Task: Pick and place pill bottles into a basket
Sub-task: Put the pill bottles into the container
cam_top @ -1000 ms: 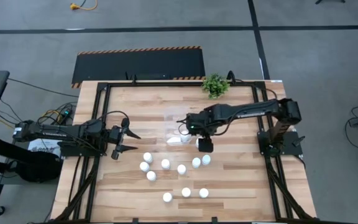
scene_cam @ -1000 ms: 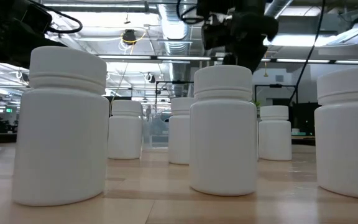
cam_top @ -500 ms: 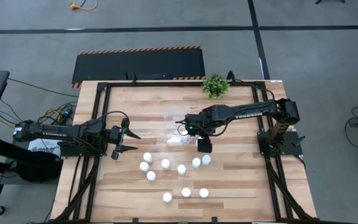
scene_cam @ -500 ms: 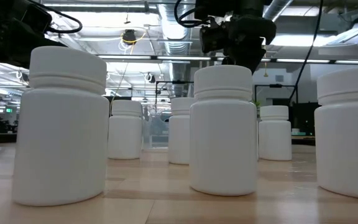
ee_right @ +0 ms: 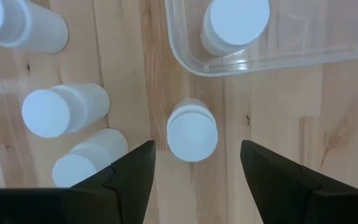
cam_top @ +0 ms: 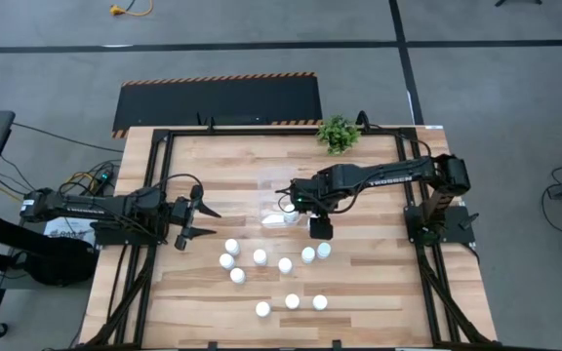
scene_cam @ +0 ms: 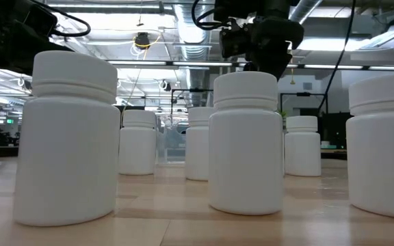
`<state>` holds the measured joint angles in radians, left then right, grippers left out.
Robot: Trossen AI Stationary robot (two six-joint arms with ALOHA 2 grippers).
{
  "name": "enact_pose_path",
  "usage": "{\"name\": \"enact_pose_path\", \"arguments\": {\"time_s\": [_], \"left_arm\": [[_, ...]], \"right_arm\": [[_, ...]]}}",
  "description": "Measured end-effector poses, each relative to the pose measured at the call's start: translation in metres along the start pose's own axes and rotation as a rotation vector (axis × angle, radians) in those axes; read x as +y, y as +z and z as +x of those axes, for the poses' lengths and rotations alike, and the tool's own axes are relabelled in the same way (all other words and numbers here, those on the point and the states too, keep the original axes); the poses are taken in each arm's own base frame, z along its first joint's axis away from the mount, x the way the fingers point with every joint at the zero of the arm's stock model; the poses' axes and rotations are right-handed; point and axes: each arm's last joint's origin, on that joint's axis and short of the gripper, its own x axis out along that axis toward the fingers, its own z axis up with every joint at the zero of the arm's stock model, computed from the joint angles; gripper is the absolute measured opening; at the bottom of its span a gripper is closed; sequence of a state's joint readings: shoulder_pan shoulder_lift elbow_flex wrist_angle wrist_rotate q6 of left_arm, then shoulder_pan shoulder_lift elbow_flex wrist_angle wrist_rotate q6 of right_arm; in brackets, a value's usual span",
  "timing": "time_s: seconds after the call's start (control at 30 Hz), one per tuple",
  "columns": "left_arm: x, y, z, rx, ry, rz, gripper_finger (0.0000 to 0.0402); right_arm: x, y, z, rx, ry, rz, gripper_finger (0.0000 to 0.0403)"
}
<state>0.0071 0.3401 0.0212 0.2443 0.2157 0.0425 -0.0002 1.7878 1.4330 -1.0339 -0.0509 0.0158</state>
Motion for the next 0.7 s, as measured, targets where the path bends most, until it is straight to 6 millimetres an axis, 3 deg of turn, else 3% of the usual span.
{"name": "enact_pose_path", "arguments": {"time_s": [0.7], "left_arm": [[0.0, 0.0, 0.0, 0.0, -0.001, -0.002, 0.0211]], "right_arm": [[-0.003, 0.0024, -0.0002, -0.024, -0.003, -0.043, 0.023]]}}
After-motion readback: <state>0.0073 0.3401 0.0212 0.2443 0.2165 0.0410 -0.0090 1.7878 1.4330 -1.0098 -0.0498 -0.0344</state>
